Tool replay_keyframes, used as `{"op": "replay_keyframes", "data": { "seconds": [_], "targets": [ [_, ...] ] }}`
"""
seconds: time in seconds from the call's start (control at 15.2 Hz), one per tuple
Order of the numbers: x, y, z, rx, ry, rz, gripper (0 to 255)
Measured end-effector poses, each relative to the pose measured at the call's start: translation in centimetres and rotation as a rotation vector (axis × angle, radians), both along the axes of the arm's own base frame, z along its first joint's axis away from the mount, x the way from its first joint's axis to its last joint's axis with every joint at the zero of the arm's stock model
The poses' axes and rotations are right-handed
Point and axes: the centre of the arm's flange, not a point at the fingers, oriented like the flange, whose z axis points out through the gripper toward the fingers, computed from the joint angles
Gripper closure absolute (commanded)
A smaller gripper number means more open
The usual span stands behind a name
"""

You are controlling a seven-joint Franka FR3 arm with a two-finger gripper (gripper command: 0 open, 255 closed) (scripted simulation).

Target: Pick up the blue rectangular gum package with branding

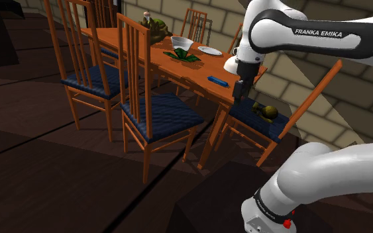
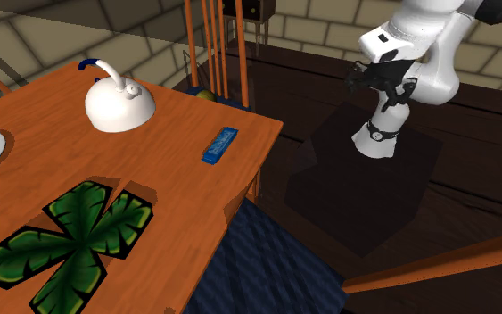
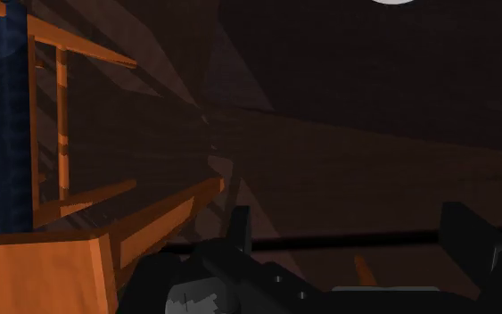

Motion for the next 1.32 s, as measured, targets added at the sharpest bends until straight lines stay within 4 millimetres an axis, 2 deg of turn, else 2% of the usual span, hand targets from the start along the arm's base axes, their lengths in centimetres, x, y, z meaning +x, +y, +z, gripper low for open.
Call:
{"op": "replay_keyframes", "data": {
  "seconds": [0.33,1.32],
  "targets": [
    [3.9,-4.8,-0.9,0.015,-0.027,0.001,0],
    [17.5,-18.2,-4.1,0.061,-0.11,0.003,0]
  ]
}}
